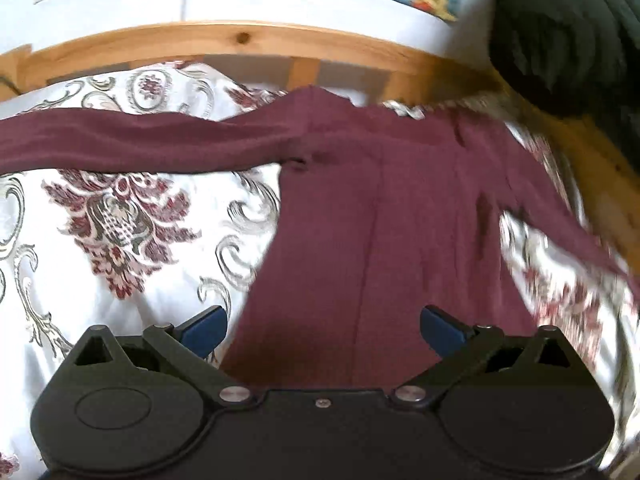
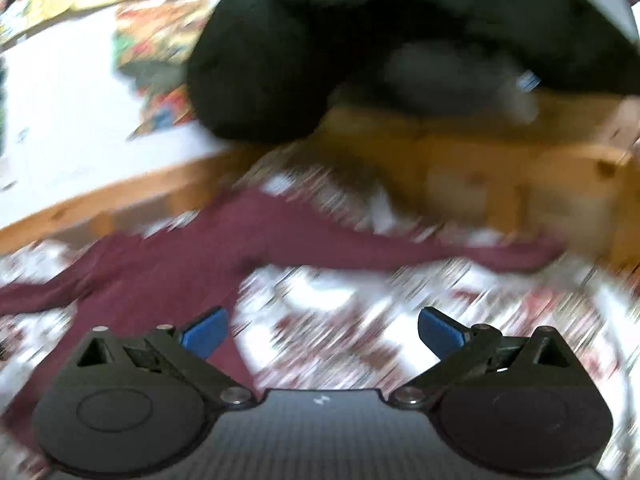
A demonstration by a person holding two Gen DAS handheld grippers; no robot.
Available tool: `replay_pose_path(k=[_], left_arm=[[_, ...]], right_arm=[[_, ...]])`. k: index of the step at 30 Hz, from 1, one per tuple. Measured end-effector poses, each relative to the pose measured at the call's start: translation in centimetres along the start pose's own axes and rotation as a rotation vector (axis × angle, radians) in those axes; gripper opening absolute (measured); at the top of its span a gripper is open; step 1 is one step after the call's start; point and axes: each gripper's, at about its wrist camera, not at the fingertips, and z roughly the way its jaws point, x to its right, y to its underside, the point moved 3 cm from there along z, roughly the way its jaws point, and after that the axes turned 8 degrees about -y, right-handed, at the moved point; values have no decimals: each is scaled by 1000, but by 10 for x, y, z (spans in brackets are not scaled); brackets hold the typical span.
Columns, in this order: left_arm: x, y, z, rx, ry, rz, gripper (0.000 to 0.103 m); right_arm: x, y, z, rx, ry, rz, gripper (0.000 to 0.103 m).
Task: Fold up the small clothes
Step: 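Move the right tool to the nearest sleeve cuff and close on it, then carry the sleeve with the right tool across the shirt body and release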
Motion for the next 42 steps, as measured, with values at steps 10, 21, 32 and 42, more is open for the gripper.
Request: replay_pose_path(k=[10, 21, 32, 42], left_arm=[[37, 19, 8, -49, 69, 24, 102], [39, 38, 36, -100, 86, 50, 102], [30, 44, 35, -85, 81, 108, 102], [14, 37, 32, -63, 60, 62, 102]], right_arm=[[132, -50, 50, -90, 314, 32, 103], [150, -49, 116, -428, 302, -580, 90], [162, -54, 106, -481, 178, -601, 72], [174, -65, 106, -538, 166, -492, 5]])
